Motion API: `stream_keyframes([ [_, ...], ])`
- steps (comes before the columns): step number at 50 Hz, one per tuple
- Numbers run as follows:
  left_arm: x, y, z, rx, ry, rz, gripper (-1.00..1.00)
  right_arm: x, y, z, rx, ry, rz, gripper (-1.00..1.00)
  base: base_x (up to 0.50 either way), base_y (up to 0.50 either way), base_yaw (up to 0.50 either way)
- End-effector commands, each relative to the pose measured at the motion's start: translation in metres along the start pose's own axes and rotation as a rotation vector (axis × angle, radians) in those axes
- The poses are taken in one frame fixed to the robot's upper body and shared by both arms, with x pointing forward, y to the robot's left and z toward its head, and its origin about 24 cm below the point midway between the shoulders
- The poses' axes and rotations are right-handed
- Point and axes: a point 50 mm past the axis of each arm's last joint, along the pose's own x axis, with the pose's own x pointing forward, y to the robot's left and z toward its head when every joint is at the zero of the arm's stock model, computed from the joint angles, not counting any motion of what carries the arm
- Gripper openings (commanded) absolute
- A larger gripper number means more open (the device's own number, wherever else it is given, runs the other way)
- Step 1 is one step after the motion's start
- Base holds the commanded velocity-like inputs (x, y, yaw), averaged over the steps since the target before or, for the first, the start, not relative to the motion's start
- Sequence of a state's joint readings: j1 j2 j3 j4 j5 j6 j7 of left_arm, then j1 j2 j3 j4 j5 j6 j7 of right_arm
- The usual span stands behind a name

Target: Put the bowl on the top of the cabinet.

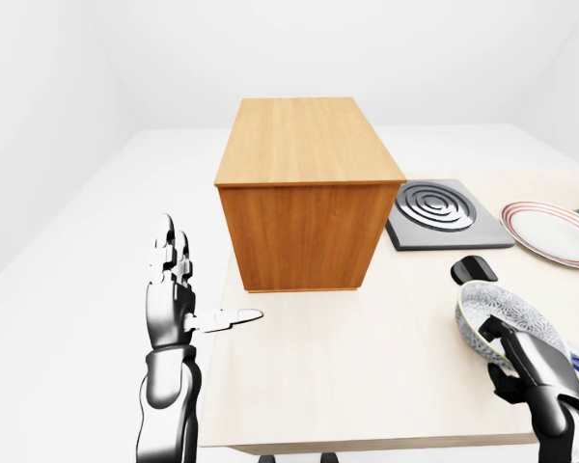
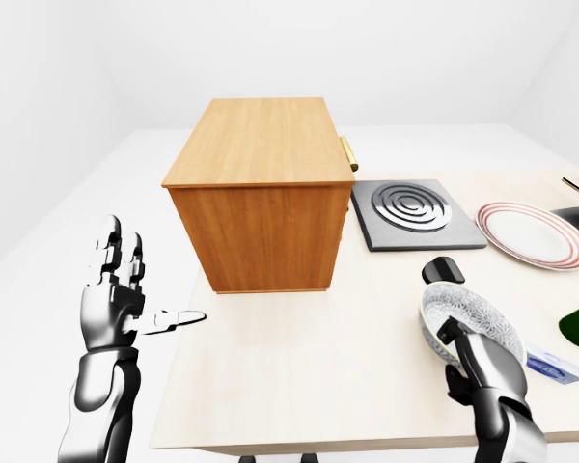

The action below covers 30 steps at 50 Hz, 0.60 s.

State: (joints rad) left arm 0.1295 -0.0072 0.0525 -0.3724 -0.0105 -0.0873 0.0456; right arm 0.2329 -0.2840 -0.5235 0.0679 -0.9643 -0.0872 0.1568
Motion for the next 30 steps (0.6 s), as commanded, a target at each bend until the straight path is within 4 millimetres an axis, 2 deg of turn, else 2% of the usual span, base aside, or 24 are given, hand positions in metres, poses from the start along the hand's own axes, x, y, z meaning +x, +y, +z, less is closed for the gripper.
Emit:
stream_keyframes([
  [1, 0.001, 0.0, -0.002, -0.001, 0.006, 0.002, 1.0, -0.01, -0.042, 0.016, 0.087, -0.085, -0.063, -1.0, 0.0, 0.0, 0.0],
  [3, 0.001, 0.0, -0.002, -0.001, 0.007, 0.003, 1.0, -0.012, -0.048, 0.018, 0.099, -0.096, -0.074, -1.0, 0.0, 0.0, 0.0],
  [6, 0.002, 0.0, -0.002, -0.002, 0.006, 0.005, 1.0, -0.025, -0.082, 0.031, 0.116, -0.177, -0.134, -1.0, 0.0, 0.0, 0.0],
  [16, 0.002, 0.0, -0.001, -0.003, 0.0, 0.009, 1.0, -0.064, -0.146, 0.065, 0.08, -0.406, -0.293, -1.0, 0.0, 0.0, 0.0],
  [18, 0.002, 0.0, -0.002, -0.004, 0.005, 0.006, 1.0, -0.066, -0.158, 0.073, 0.052, -0.443, -0.343, -1.0, 0.0, 0.0, 0.0],
  [21, 0.002, 0.0, -0.002, -0.006, 0.006, 0.002, 1.0, -0.06, -0.172, 0.082, 0.012, -0.469, -0.376, -1.0, 0.0, 0.0, 0.0],
  [27, 0.001, -0.001, -0.002, -0.009, 0.005, -0.007, 1.0, -0.008, -0.203, 0.106, -0.001, -0.436, -0.356, -1.0, 0.0, 0.0, 0.0],
  [28, 0.002, -0.001, -0.003, -0.009, 0.011, -0.008, 1.0, 0.004, -0.216, 0.119, 0.025, -0.466, -0.342, -1.0, 0.0, 0.0, 0.0],
  [30, 0.002, -0.001, -0.003, -0.01, 0.011, -0.009, 1.0, 0.015, -0.229, 0.125, -0.006, -0.448, -0.373, -1.0, 0.0, 0.0, 0.0],
])
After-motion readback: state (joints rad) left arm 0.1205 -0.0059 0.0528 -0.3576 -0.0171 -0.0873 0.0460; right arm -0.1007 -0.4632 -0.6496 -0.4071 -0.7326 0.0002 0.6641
